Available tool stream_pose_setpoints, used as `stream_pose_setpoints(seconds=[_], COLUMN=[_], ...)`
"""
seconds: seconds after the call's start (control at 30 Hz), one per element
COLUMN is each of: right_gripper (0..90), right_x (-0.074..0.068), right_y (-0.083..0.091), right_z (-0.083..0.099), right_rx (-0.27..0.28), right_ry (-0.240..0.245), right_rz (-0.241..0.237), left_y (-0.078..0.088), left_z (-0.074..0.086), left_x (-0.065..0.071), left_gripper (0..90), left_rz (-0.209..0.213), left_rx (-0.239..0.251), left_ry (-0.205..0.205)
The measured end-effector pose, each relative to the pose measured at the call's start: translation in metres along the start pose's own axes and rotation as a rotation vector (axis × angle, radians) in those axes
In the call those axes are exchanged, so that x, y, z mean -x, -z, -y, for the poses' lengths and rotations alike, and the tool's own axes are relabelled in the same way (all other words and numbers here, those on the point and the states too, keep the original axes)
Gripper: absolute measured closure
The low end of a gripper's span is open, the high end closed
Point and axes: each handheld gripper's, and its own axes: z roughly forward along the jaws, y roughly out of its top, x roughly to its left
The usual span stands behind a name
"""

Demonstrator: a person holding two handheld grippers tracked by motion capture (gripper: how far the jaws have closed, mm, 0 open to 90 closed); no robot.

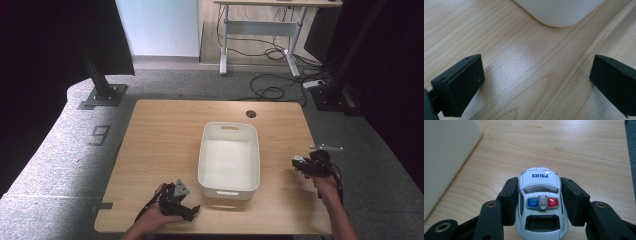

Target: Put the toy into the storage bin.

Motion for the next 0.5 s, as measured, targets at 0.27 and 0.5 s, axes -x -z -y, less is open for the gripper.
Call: stream_pose_setpoints(seconds=[0.27,0.5], right_gripper=[50.3,50.3], right_x=[-0.008,-0.012], right_y=[0.016,0.029], right_z=[-0.004,-0.008], right_rx=[0.035,0.062], right_ry=[0.011,0.023], right_rz=[-0.013,-0.031], left_y=[0.0,0.001], left_z=[0.0,0.001], left_x=[0.001,0.002], left_gripper=[0.0,0.0], left_rz=[0.001,0.001], left_rx=[0.0,0.0], left_ry=[0.0,-0.002])
